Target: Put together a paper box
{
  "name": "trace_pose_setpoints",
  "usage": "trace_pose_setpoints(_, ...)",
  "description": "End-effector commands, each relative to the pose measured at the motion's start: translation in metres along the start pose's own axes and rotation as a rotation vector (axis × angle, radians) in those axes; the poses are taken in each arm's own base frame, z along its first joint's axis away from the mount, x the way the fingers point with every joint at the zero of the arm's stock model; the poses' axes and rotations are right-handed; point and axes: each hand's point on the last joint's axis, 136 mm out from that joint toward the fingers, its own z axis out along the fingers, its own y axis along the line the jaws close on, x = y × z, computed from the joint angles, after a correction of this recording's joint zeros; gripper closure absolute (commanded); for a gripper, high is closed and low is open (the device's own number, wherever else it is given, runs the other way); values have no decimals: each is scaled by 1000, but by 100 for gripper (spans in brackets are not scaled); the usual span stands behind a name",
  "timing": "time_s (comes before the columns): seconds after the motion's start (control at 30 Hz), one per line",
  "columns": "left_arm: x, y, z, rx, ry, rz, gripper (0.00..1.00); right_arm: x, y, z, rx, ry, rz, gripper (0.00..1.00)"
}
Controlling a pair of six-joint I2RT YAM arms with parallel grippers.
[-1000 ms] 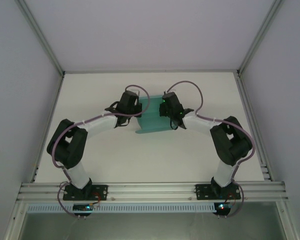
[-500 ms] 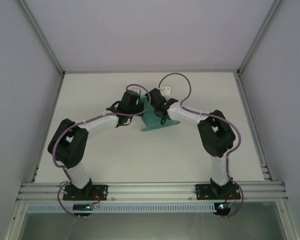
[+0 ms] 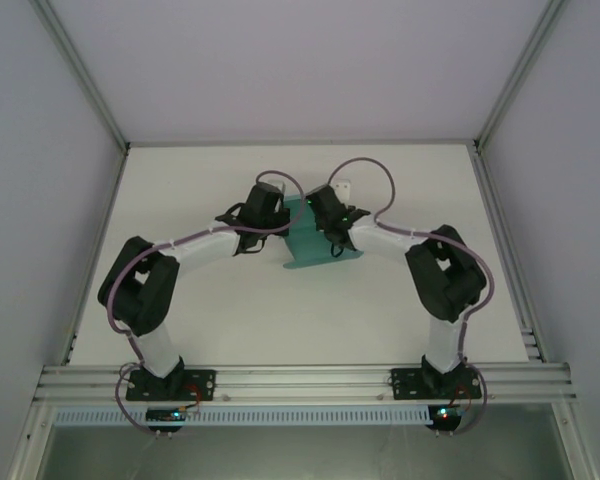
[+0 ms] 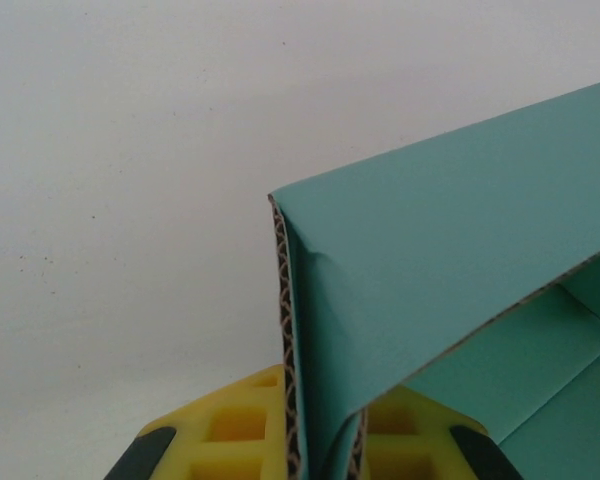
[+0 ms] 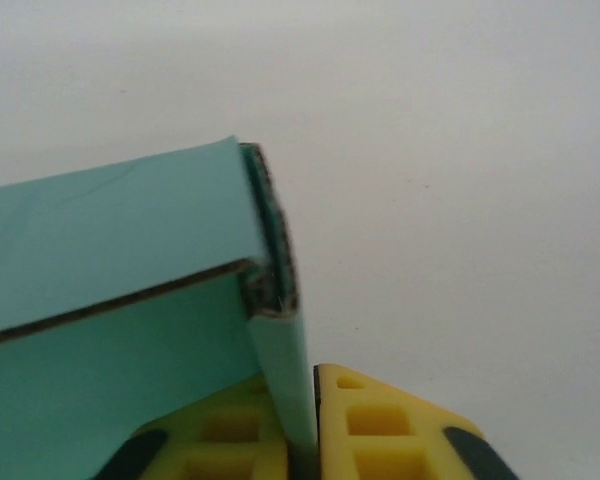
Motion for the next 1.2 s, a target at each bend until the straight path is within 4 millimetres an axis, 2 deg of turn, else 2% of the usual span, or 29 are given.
trace_pose_setpoints(0.0,-15,-4,-9,33,-26,-5,100,-16,-6,4,-186,-22,84,80)
trace_pose_setpoints(0.1,-13,-5,-8,37,-19,-4,100,-19,10,-3,-359,-27,95,69)
trace_pose_setpoints(0.2,-12,-6,-9,43,-18,-3,100,-20,16,-7,-429,-24,102,65)
trace_pose_setpoints(0.33,-12,-6,-10,49,-18,-3,100,-22,22,-8,-457,-40,93,66)
trace_pose_setpoints(0.5,-12,-9,-12,60,-19,-5,100,-20,18,-2,-394,-41,68,74)
trace_pose_setpoints(0.6,-12,-9,-13,62,-21,-3,100,-16,4,5,-256,-19,36,76)
trace_pose_setpoints(0.63,-13,-8,-14,60,-23,-4,100,-22,-2,7,-194,-44,16,78)
trace_pose_setpoints(0.77,-14,-8,-15,54,-26,-8,100,-12,-22,12,19,-9,-71,94)
trace_pose_setpoints(0.8,-15,-7,-15,48,-27,-11,100,-17,-26,11,72,-16,-85,100)
trace_pose_setpoints(0.9,-14,-4,-13,27,-18,-19,100,-14,-51,9,268,4,-95,100)
trace_pose_setpoints(1.17,-11,4,-5,-24,6,-44,100,-10,-120,-13,692,-29,72,100)
